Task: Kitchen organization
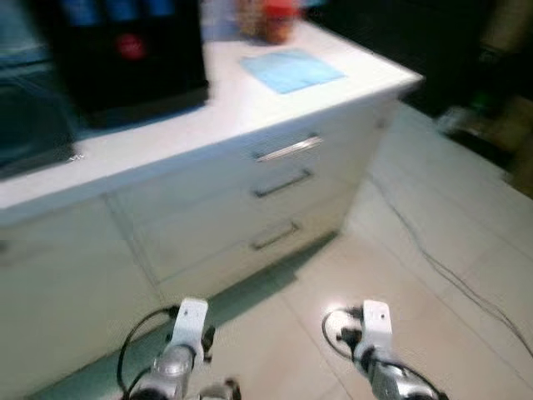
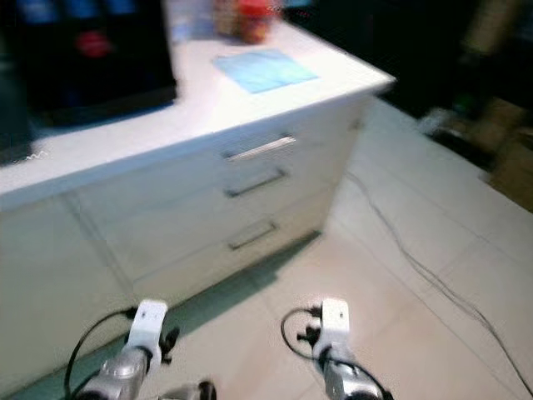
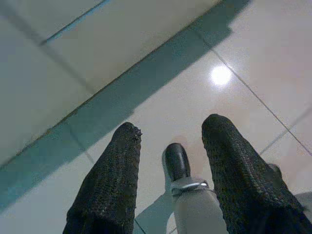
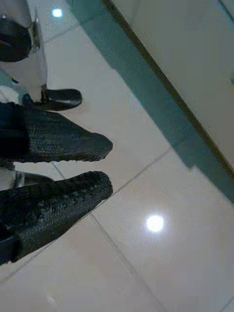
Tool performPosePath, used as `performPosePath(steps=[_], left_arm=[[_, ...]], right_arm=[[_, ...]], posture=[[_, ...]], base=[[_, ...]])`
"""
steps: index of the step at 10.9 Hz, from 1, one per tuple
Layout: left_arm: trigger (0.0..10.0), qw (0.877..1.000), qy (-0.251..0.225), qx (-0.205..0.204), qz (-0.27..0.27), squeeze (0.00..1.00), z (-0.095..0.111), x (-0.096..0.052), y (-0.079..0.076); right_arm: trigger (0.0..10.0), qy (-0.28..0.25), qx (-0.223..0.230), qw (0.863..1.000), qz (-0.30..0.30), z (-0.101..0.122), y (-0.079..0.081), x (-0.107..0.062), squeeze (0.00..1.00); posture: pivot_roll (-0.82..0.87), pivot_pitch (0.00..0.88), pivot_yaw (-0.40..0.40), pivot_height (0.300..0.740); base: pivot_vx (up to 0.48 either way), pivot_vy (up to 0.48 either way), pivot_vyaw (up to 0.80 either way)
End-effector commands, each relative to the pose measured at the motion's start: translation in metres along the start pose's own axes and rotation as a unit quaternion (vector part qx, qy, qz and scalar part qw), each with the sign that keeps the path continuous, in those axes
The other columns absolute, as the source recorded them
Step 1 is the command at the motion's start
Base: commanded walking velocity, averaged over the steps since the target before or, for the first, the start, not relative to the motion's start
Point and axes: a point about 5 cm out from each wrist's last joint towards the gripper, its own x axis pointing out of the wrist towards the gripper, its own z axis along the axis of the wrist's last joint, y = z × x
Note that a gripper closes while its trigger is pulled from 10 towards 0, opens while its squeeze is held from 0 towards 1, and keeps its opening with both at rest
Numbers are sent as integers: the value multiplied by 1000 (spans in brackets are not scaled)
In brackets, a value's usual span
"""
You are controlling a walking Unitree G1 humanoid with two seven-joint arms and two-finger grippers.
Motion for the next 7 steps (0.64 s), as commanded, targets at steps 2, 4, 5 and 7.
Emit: performPosePath(steps=[2,4,5,7], left_arm=[[10000,1000,8,8,4,0,-5,-1,0],[10000,1000,7,8,6,0,-4,-1,1],[10000,1000,7,8,7,0,-4,-1,2],[10000,1000,9,9,9,0,-5,-1,3]], right_arm=[[10000,2,-2,1000,6,1,1,0,0],[10000,1,-1,1000,6,1,1,0,0],[10000,1,0,1000,7,2,1,1,0],[10000,1,2,1000,8,2,1,1,0]], posture=[[0,7,-22,740],[1,13,-22,740],[2,19,-22,740],[2,29,-20,740]], base=[[0,0,800],[0,0,800],[0,0,800],[0,0,800]])
